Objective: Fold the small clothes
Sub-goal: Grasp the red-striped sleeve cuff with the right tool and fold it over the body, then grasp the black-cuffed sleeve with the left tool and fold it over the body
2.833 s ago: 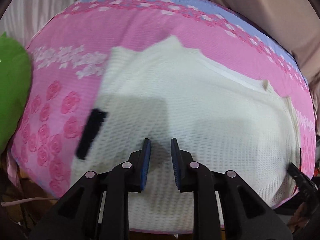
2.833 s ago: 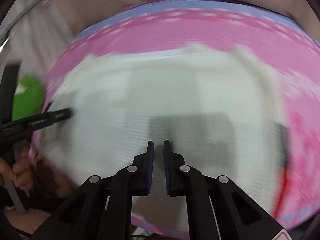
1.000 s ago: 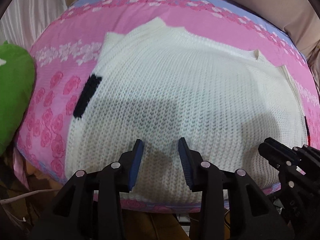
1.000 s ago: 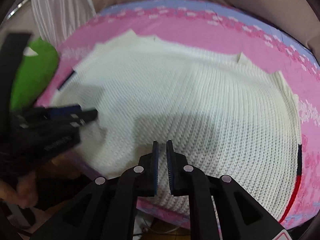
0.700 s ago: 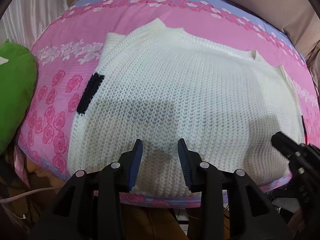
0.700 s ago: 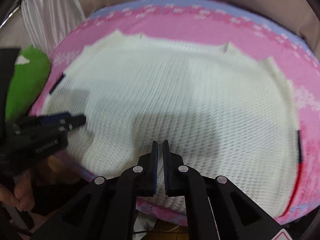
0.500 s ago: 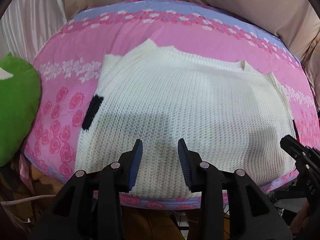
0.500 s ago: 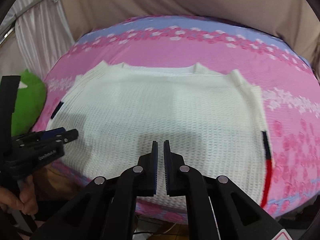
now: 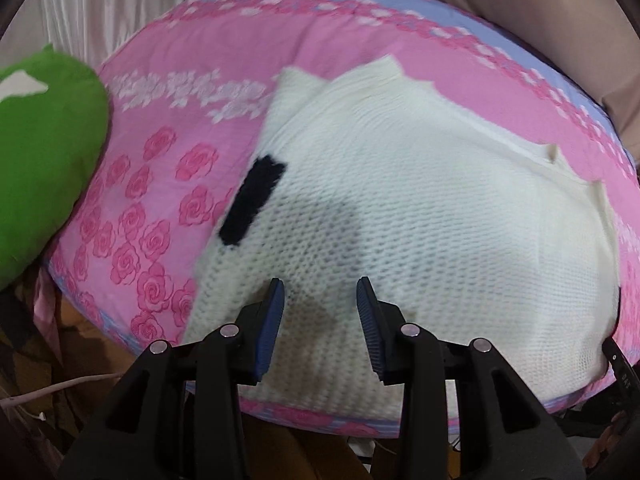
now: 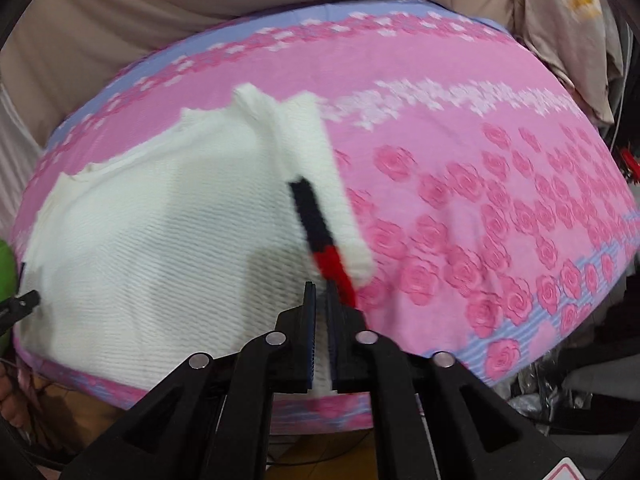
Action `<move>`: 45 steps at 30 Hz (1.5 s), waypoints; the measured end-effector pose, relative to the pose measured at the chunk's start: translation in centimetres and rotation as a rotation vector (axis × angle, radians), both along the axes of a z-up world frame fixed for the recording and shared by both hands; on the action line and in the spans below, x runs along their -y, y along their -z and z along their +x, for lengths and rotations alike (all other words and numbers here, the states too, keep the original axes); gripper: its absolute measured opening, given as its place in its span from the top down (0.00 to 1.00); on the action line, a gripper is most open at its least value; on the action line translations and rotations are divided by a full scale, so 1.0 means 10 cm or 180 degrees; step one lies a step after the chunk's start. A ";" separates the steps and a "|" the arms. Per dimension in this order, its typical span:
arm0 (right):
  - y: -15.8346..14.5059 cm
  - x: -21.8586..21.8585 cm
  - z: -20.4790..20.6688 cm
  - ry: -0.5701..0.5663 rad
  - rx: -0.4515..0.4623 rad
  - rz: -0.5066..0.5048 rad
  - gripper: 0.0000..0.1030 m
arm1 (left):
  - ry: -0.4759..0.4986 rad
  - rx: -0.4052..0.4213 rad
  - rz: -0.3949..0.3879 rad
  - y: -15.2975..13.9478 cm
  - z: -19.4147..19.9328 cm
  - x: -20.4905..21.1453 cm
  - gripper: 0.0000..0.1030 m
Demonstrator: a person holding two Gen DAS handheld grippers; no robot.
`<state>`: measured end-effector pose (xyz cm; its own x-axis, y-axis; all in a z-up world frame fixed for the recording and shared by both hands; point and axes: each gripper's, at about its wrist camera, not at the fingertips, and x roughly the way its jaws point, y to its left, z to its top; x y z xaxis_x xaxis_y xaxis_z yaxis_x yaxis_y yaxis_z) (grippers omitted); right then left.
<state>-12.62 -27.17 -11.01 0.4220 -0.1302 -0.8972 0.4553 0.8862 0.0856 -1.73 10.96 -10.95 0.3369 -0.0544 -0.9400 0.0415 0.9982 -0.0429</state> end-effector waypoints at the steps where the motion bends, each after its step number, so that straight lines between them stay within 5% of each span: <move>1: 0.10 0.03 -0.02 -0.0023 -0.0036 0.0006 0.99 | -0.0012 -0.0010 -0.0045 0.03 0.00 -0.03 0.65; 5: 0.02 -0.08 0.02 -0.0111 -0.0061 -0.0202 0.99 | -0.0077 0.0031 -0.0312 -0.14 -0.01 -0.11 0.64; 8: -0.24 -0.20 0.05 -0.0128 0.0177 -0.0020 0.94 | -0.0305 0.0163 -0.0572 -0.35 0.01 -0.31 0.50; 10: -0.40 -0.32 0.12 -0.0246 0.0321 0.0095 0.93 | -0.0398 0.0175 -0.0596 -0.39 0.08 -0.43 0.50; 14: -0.55 -0.62 0.43 -0.0571 0.0420 0.0110 0.93 | -0.0603 0.0051 -0.0637 -0.28 0.17 -0.68 0.47; 19: -0.42 -0.83 0.82 -0.0717 0.0196 0.0334 0.91 | -0.0911 -0.0279 -0.1064 0.09 0.06 -0.91 0.41; 23: -0.43 -1.30 0.84 -0.1156 0.0169 0.0452 0.88 | -0.1054 -0.0244 -0.1212 0.18 0.01 -0.96 0.39; 24: -0.39 -1.45 0.84 -0.1303 0.0118 0.0431 0.88 | -0.1035 -0.0243 -0.1185 0.17 0.03 -0.94 0.41; 26: -0.27 -1.69 0.87 -0.1527 -0.0032 0.0337 0.88 | -0.0969 -0.0256 -0.1295 0.15 0.07 -0.92 0.64; 29: -0.03 -1.84 0.89 -0.1705 -0.0256 0.0183 0.88 | -0.0994 -0.0303 -0.1416 0.08 0.11 -0.88 0.73; 33: 0.01 -1.78 0.85 -0.1714 -0.0217 0.0233 0.90 | -0.0649 0.0118 -0.1333 -0.43 0.06 -0.63 0.76; 39: -0.07 -1.61 0.73 -0.1622 -0.0006 0.0398 0.91 | 0.0434 0.0601 -0.1319 -1.28 -0.07 0.42 0.76; 45: -0.42 -0.98 0.37 -0.1004 0.0353 0.0309 0.86 | 0.1410 0.0492 -0.1039 -1.12 -0.38 1.71 0.76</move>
<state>-8.95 -17.38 -6.84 0.5234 0.1060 -0.8455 0.1436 0.9671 0.2102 -5.51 -6.13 0.29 0.3480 -0.5011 -0.7923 0.4832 0.8201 -0.3064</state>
